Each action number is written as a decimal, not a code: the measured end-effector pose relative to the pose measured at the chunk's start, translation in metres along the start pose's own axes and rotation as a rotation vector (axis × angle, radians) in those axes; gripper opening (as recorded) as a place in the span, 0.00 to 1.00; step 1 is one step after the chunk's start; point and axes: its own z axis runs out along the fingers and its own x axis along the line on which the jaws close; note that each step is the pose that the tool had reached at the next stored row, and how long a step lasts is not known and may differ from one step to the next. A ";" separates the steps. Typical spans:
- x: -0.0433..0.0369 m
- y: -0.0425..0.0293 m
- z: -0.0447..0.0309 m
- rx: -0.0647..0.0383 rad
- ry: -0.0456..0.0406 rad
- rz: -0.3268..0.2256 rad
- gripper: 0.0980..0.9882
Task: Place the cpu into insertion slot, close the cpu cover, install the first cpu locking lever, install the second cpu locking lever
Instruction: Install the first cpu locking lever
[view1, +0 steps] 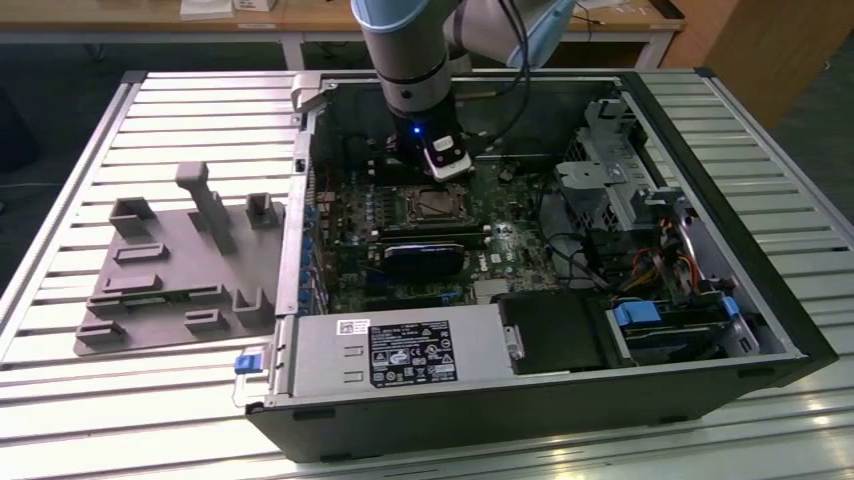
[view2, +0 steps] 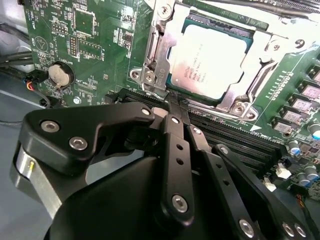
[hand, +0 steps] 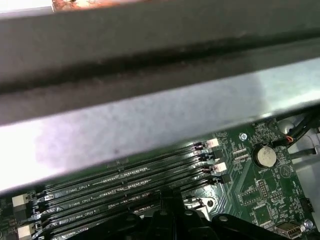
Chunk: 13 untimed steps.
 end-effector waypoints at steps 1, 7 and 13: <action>0.0001 0.0000 0.0003 0.000 -0.0003 0.000 0.00; 0.0002 -0.0003 0.0009 0.000 -0.0012 -0.001 0.00; 0.0002 -0.0005 0.0014 -0.001 -0.0011 0.000 0.00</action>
